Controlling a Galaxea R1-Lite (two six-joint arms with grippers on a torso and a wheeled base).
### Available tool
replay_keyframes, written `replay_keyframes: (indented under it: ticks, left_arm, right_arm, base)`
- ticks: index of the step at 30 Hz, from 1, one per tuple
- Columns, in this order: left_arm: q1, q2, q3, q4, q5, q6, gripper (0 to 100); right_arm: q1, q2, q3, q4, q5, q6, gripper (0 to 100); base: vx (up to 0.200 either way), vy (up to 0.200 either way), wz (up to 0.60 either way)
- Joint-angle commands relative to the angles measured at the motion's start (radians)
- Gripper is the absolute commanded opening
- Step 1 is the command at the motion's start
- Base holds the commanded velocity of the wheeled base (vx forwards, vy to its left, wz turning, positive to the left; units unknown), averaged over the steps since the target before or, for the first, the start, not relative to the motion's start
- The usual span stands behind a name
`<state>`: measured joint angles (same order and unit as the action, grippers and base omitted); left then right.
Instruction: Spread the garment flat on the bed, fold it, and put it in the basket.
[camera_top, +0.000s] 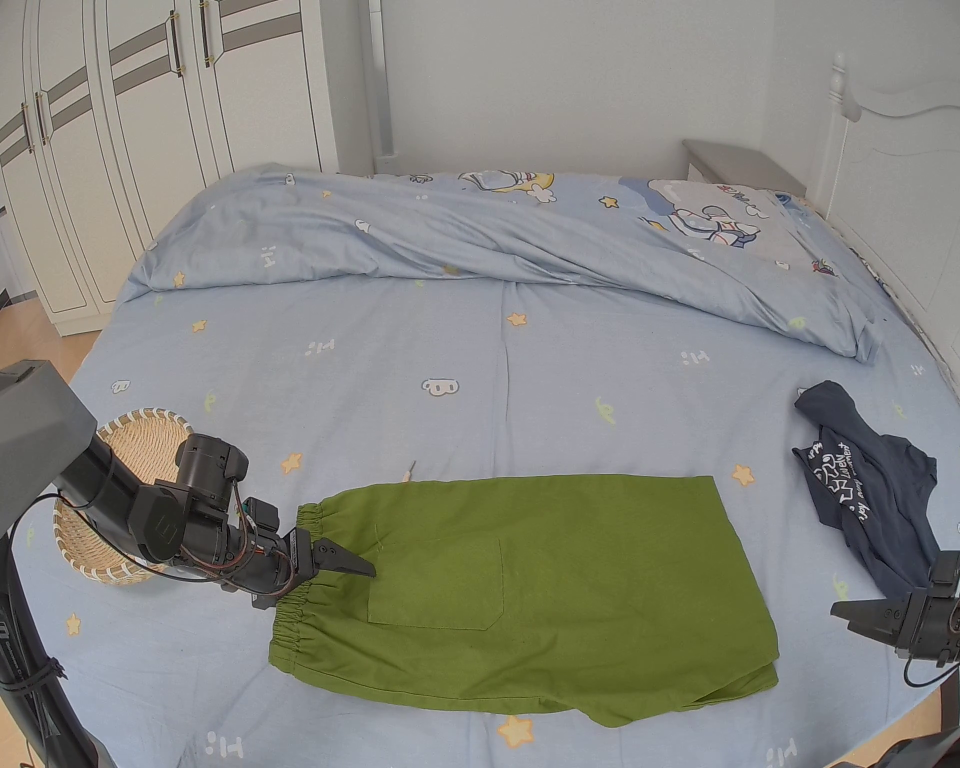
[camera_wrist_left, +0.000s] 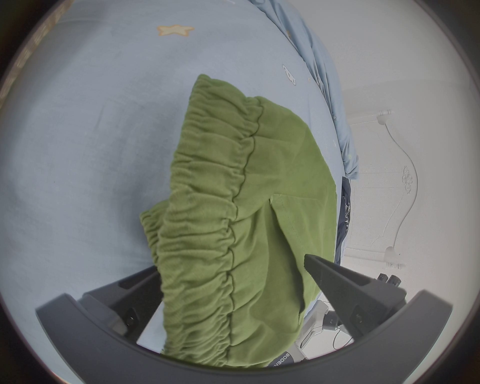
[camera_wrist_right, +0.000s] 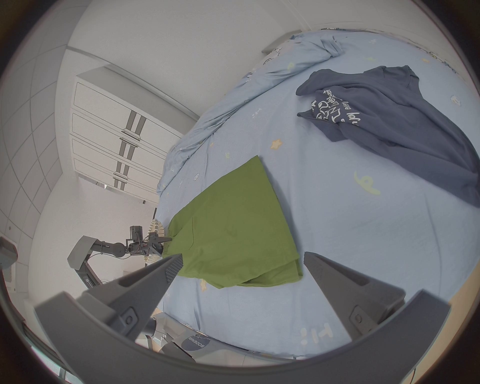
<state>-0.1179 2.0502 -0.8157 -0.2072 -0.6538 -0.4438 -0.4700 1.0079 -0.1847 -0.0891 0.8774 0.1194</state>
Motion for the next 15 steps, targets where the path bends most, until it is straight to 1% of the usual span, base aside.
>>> replay_keyframes:
  ticks: [1, 3, 9, 10, 12, 13, 15]
  left_arm:
    - [-0.003, 0.008, 0.000, -0.006, -0.001, -0.004, 0]
    - [-0.002, 0.008, 0.000, -0.006, -0.001, -0.004, 0]
    - [0.015, 0.002, 0.007, -0.006, 0.000, 0.005, 0]
    - [0.043, -0.001, 0.007, -0.006, -0.001, 0.005, 0]
    - [0.067, -0.002, 0.007, -0.006, -0.003, 0.008, 0]
    - [0.093, -0.002, 0.000, -0.006, -0.004, 0.011, 0]
    - [0.112, -0.007, -0.002, -0.006, -0.006, 0.017, 0]
  right_arm:
    - [-0.001, -0.063, 0.022, 0.000, 0.002, 0.000, 100]
    - [0.014, -0.078, 0.039, 0.005, 0.011, 0.002, 100]
    - [0.016, -0.077, 0.042, 0.003, 0.011, 0.000, 100]
    - [0.017, -0.077, 0.044, 0.005, 0.011, 0.000, 100]
    - [0.017, -0.077, 0.045, 0.005, 0.011, 0.000, 100]
    - [0.022, -0.075, 0.047, 0.005, 0.011, 0.000, 100]
    - [0.025, -0.077, 0.047, 0.005, 0.011, 0.002, 100]
  base:
    - [0.000, 0.000, 0.00]
    - [0.000, 0.000, 0.00]
    - [0.000, 0.000, 0.00]
    - [0.000, 0.000, 0.00]
    - [0.000, 0.000, 0.00]
    - [0.000, 0.000, 0.00]
    - [0.000, 0.000, 0.00]
